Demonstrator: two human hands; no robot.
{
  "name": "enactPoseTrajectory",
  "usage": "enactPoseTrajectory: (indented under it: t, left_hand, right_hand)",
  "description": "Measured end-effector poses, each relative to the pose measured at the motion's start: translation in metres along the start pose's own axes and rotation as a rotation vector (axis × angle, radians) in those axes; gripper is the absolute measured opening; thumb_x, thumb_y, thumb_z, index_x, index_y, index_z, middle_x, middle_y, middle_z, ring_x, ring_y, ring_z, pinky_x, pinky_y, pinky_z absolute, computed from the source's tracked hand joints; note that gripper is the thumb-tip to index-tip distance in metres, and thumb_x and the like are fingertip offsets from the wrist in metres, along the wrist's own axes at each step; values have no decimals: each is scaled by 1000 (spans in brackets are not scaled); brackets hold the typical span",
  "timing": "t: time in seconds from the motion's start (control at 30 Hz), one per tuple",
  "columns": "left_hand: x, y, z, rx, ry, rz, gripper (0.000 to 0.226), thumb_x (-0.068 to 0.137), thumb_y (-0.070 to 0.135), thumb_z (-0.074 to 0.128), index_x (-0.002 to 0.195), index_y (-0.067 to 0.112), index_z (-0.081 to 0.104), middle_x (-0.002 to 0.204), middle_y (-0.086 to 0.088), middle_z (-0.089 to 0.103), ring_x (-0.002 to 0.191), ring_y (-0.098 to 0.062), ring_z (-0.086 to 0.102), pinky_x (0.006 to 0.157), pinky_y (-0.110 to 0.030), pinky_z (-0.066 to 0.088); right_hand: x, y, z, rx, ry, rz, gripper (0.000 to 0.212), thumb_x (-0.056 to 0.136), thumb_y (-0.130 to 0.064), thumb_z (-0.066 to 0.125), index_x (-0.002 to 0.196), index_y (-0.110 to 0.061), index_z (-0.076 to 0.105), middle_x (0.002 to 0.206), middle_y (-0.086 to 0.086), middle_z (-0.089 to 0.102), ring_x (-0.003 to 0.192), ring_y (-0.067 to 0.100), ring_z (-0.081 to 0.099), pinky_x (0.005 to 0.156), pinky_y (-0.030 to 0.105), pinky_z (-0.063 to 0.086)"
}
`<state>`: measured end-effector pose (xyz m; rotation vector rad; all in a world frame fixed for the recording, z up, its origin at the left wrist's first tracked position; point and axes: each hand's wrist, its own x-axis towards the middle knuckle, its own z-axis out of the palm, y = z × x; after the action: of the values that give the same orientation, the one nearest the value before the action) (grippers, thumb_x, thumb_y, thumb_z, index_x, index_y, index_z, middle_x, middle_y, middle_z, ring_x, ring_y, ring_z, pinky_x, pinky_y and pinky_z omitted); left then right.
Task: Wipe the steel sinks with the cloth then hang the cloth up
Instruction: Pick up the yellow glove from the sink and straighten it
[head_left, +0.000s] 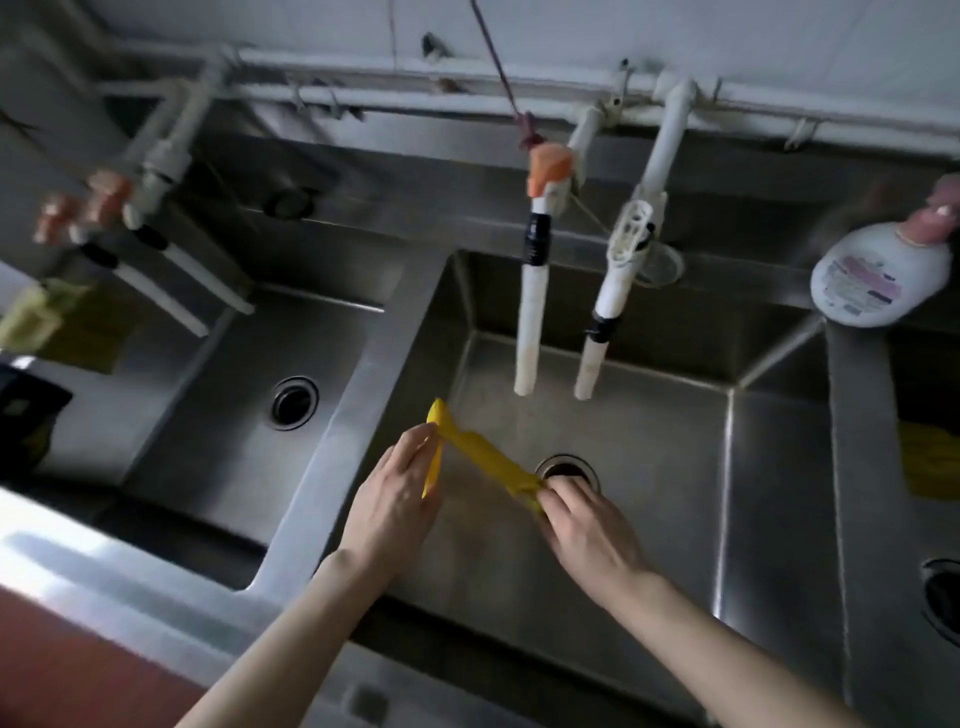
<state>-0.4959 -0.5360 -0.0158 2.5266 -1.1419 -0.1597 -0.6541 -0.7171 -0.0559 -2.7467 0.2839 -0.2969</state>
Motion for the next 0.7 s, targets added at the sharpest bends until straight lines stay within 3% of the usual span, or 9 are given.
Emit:
enactPoseTrajectory:
  t: [0.1, 0.2, 0.37, 0.5, 0.7]
  left_hand:
    - [-30, -20, -51, -39, 161, -68, 47, 78, 12, 72, 123, 10, 59, 129, -3, 54, 105, -19, 59, 87, -28, 48]
    - [-56, -52, -95, -29, 260, -171, 45, 76, 15, 76, 119, 11, 62, 124, -1, 58, 98, -18, 63, 81, -30, 55]
    - [-103, -122, -162, 9, 435, -186, 41, 76, -6, 64, 114, 9, 65, 119, -6, 61, 95, -21, 63, 79, -29, 53]
    - [-143, -185, -216, 98, 416, -178, 49, 70, -12, 61, 113, 9, 64, 116, -7, 63, 98, -27, 62, 85, -36, 53]
    - [-179, -270, -277, 267, 352, -242, 48, 69, -11, 67, 109, 15, 66, 110, -3, 66, 92, -26, 62, 67, -33, 54]
  right_hand:
    - [22, -49, -16, 31, 90, -114, 16, 77, -11, 75, 91, -10, 68, 92, 4, 64, 82, 23, 61, 61, 32, 51]
    - [50, -98, -21, 26, 127, -215, 6, 85, -10, 66, 90, -12, 64, 88, 3, 60, 79, 23, 59, 58, 35, 53]
    - [102, -196, -25, -32, 145, -332, 14, 79, -2, 65, 87, -13, 62, 82, 3, 58, 77, 23, 58, 54, 37, 51]
    - [139, -275, -19, -28, 110, -372, 31, 66, 2, 73, 89, -13, 59, 81, 4, 58, 73, 25, 58, 46, 32, 48]
    - [185, -368, -1, 7, 68, -425, 22, 75, 1, 69, 91, -11, 60, 83, 7, 61, 72, 25, 60, 53, 30, 47]
